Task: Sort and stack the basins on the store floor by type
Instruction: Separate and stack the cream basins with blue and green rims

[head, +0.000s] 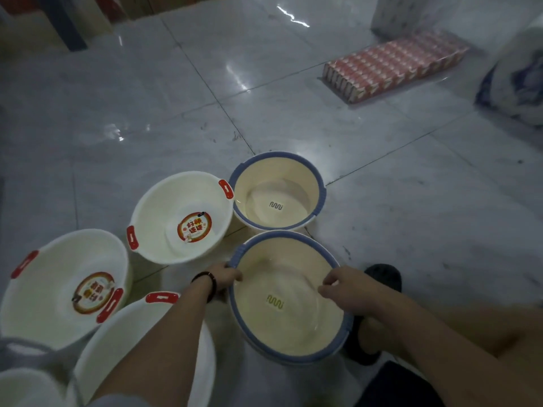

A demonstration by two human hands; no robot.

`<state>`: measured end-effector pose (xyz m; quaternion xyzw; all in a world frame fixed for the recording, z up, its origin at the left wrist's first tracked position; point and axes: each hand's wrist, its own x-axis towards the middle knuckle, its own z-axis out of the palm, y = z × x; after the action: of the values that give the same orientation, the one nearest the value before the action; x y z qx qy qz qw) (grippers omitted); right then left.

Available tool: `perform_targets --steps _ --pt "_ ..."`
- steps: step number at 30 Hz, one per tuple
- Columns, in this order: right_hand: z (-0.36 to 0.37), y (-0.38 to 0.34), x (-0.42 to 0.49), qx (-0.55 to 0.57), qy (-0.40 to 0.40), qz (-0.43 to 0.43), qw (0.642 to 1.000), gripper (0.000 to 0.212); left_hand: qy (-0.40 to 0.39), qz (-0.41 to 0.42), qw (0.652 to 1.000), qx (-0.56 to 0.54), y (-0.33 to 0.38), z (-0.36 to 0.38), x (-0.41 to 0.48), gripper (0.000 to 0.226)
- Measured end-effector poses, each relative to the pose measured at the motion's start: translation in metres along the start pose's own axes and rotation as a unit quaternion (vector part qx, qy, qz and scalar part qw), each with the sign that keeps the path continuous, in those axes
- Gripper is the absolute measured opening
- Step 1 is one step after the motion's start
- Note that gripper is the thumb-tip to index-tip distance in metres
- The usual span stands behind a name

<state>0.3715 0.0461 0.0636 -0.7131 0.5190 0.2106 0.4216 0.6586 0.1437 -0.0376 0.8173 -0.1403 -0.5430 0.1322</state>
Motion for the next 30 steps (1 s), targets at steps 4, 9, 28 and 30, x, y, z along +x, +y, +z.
perform_targets --steps 4,9,28,30 --pt "-0.024 0.019 -0.008 0.040 0.065 0.033 0.997 0.039 0.020 0.058 0.998 -0.010 0.038 -0.008 -0.029 0.026" --pt "-0.085 0.057 -0.040 0.160 0.213 0.119 0.957 0.064 0.029 0.146 0.985 -0.084 0.100 -0.016 -0.074 0.036" --pt "-0.163 0.384 -0.276 0.552 0.566 0.114 0.602 0.021 -0.169 0.393 0.903 0.029 0.359 0.312 -0.326 0.024" --pt "-0.149 0.423 -0.290 0.571 0.556 0.128 0.591 0.021 -0.186 0.379 0.902 0.093 0.366 0.354 -0.341 0.023"
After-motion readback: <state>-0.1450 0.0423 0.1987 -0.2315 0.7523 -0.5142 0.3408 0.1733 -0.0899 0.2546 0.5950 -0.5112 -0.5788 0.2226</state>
